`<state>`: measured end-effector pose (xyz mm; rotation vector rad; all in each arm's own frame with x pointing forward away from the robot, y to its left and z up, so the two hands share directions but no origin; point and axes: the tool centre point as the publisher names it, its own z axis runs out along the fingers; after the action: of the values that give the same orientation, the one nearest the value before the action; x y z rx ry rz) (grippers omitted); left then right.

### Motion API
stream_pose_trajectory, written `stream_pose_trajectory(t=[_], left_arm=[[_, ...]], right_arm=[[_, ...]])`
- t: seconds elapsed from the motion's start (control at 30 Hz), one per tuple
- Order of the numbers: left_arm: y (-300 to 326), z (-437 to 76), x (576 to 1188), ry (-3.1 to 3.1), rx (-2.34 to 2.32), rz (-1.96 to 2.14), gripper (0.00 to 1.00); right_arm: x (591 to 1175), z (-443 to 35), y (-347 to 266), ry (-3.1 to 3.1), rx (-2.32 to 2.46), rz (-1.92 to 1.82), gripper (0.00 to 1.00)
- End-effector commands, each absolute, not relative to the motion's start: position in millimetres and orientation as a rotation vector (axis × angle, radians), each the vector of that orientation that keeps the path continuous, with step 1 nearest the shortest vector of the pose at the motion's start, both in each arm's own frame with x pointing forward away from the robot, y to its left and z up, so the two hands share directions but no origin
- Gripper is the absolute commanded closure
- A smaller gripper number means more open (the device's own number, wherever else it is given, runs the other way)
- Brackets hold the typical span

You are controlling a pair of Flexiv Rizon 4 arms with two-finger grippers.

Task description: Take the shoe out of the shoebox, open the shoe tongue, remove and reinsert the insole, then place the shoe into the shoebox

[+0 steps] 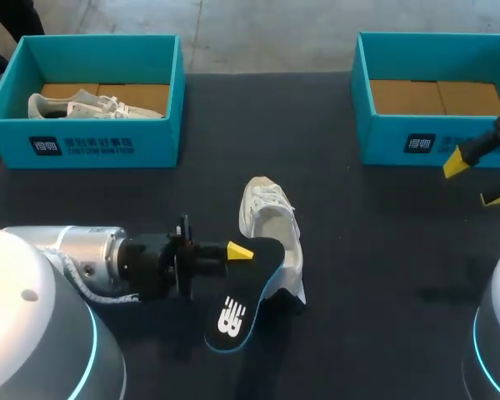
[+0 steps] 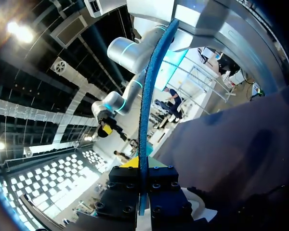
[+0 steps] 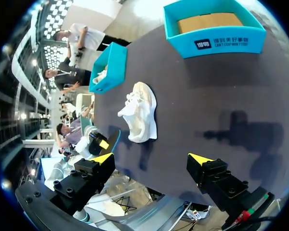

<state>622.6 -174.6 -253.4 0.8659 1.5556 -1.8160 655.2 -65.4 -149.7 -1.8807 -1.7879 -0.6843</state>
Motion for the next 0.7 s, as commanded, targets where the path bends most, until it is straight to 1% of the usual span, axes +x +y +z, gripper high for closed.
stream_pose_trajectory(t=[0.03,0.23,0.47,0.7], left_arm=[[-181,-256,626,1.577,0.832,-1.840,1.00],[-185,-255,627,1.670,0.714,-1.924,1.00],[-186,-251,619,1.717,0.733,-1.915,1.00],[-180,-259,615,1.758,0.672,-1.941,1.00]], right_arm=[[654,-150,-65,-1.788,-1.886,-0.684,0.00],[654,-150,-65,-1.788,-1.886,-0.684,0.00],[654,-150,-65,-1.788,-1.886,-0.684,0.00],[654,-150,-65,-1.788,-1.886,-0.684,0.00]])
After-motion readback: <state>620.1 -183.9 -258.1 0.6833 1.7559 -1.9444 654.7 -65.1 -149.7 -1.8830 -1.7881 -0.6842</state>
